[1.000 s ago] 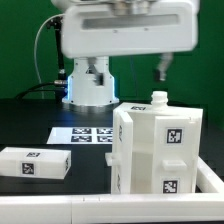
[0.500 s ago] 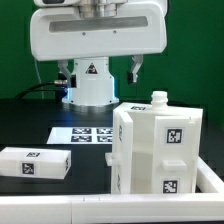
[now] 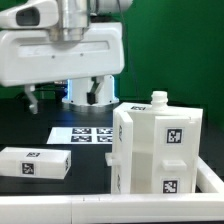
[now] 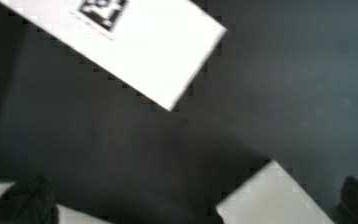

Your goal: Assemble cabinet

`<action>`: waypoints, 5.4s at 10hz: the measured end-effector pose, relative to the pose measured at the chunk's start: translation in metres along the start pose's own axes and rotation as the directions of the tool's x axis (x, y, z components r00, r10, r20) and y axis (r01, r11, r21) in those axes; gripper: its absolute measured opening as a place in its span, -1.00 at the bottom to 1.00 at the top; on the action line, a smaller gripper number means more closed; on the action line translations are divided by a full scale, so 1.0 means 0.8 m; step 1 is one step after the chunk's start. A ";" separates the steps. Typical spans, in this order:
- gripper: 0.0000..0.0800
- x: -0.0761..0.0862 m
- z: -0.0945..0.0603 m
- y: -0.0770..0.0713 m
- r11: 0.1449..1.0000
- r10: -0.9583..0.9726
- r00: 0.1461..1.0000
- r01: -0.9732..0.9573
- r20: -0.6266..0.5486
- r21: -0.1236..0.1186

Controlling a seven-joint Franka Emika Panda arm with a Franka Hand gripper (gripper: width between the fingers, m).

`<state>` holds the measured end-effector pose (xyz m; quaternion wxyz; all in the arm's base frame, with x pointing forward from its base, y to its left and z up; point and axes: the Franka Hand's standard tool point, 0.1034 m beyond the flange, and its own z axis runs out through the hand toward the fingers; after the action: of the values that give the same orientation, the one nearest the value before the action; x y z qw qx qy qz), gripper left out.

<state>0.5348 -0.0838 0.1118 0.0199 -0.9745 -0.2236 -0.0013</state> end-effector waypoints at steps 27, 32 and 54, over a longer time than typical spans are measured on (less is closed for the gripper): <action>-0.99 -0.077 0.102 0.054 0.735 -0.675 0.734 0.678 0.079 -0.013; -0.77 -0.063 0.090 0.041 0.742 -0.666 0.740 0.670 0.092 -0.020; 0.38 -0.058 0.036 -0.007 0.777 -0.628 0.772 0.628 0.100 0.032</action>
Offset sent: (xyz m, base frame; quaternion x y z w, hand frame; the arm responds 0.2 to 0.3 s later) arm -0.0045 0.0005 -0.0154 -0.0016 0.0238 -0.4069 0.9132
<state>0.4906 -0.0980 0.0828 0.0050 -0.8427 -0.5366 0.0430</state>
